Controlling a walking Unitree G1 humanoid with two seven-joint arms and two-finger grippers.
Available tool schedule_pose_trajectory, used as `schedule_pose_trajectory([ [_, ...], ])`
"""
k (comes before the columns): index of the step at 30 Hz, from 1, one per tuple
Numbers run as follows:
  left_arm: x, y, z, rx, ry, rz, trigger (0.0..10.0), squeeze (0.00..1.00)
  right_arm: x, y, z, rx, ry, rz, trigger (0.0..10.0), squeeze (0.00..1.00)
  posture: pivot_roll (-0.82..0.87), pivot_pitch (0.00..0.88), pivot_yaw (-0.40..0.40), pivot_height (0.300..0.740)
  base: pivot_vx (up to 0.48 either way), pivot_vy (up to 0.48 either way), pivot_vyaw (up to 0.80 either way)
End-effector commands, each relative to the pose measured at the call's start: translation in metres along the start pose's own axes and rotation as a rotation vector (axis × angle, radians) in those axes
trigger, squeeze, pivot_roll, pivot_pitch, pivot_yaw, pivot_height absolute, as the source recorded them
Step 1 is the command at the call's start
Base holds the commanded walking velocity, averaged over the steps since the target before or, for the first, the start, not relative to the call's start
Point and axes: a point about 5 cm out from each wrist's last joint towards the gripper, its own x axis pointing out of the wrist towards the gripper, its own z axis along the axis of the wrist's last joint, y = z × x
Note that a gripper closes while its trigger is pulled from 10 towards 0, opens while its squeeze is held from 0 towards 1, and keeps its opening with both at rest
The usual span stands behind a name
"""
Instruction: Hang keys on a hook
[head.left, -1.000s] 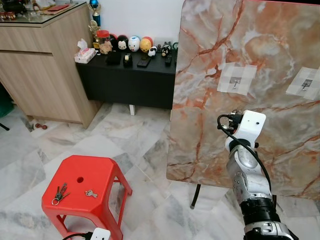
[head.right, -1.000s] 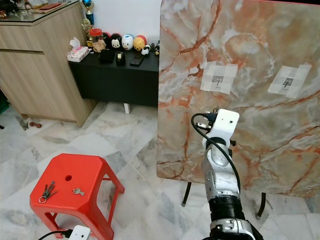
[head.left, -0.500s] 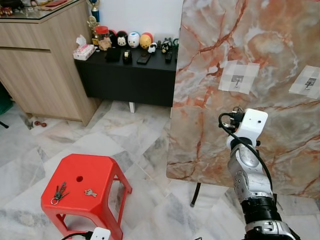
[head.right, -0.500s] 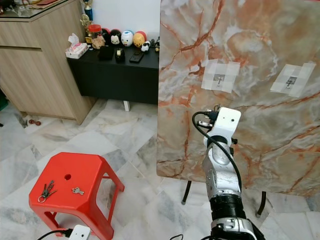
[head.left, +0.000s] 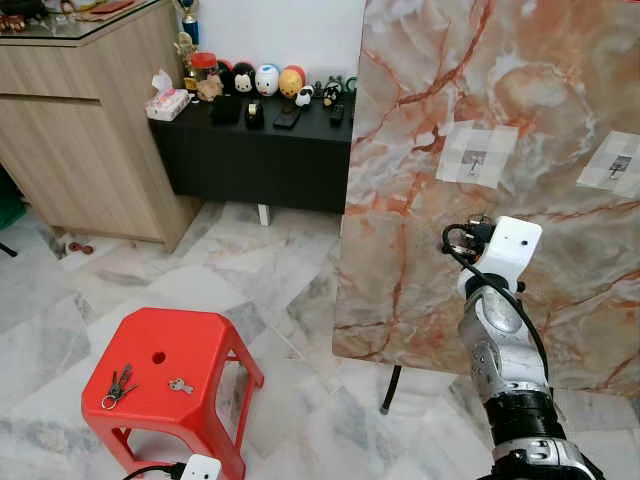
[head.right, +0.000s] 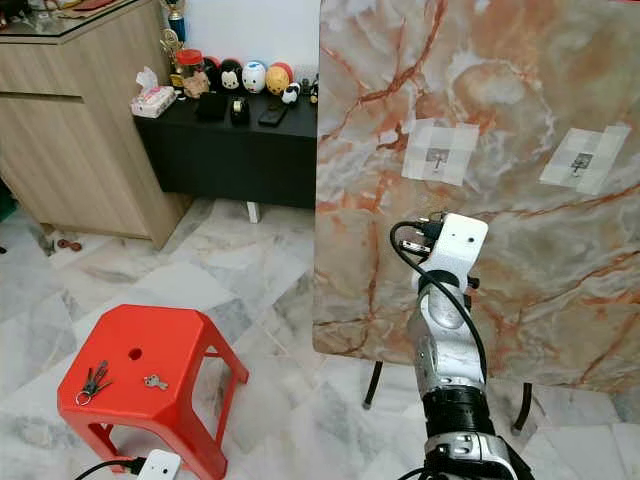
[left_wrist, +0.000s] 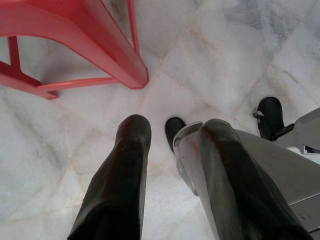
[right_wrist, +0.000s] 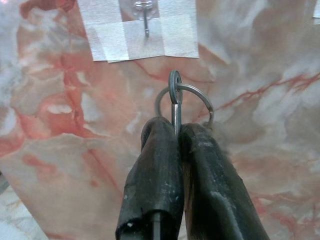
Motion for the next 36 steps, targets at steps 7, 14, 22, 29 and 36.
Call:
schedule_pose_trajectory([
  [7, -0.0006, -0.0007, -0.0037, 0.0, 0.022, -0.005, 10.0, 0.0, 0.0029, 0.0033, 0.0077, 0.006, -0.03, 0.005, 10.0, 0.0, 0.01, 0.0, -0.025, 0.74, 0.139, 0.0, 0.0],
  [14, -0.001, 0.0002, -0.0045, -0.003, 0.021, -0.004, 10.0, 0.0, 0.0027, 0.0042, 0.0068, 0.007, -0.027, 0.008, 10.0, 0.0, 0.01, 0.0, -0.025, 0.74, 0.266, 0.0, 0.0],
  [22, -0.0009, 0.0003, -0.0039, -0.003, 0.018, -0.004, 10.0, 0.0, 0.0026, 0.0053, 0.0067, 0.009, -0.028, 0.01, 10.0, 0.0, 0.01, 0.0, -0.024, 0.74, 0.291, 0.0, 0.0],
  [29, -0.0011, 0.0006, -0.0037, -0.006, 0.012, -0.003, 10.0, 0.0, 0.0017, 0.0072, 0.0054, 0.012, -0.026, 0.013, 10.0, 0.0, 0.02, 0.0, -0.025, 0.74, 0.199, 0.0, 0.0],
  [36, -0.0013, 0.0005, -0.0039, -0.01, 0.01, -0.002, 10.0, 0.0, -0.0016, 0.0102, 0.0023, 0.02, -0.024, 0.019, 10.0, 0.0, 0.02, 0.0, -0.024, 0.74, 0.0, 0.0, 0.0],
])
